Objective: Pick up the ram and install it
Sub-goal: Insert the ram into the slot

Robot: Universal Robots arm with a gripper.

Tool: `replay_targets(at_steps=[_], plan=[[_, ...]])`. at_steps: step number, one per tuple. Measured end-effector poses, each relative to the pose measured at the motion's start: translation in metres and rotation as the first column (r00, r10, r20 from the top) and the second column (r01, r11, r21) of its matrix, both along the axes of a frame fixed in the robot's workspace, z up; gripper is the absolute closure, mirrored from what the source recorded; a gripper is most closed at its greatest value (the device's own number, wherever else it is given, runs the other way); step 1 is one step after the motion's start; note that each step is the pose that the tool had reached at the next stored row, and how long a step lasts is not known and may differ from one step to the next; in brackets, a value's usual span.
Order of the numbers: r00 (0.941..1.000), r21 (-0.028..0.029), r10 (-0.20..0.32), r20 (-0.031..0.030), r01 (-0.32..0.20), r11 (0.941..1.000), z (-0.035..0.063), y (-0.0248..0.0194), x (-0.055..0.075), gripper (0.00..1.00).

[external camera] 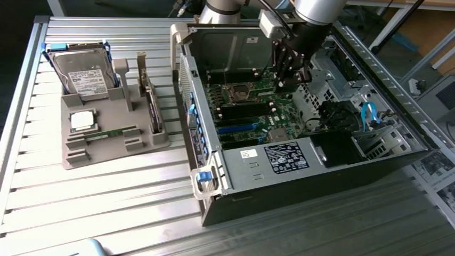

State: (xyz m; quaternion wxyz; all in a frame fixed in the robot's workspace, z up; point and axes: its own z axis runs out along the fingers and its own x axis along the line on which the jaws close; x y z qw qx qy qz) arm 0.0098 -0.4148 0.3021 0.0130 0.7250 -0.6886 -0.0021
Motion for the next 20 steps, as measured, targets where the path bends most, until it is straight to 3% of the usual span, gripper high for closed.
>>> replay_targets(at_steps=[20], plan=[[1.0,-0.0001,0.0,0.0003,0.0,1.0,-0.0085,0.0,0.0,0.87]])
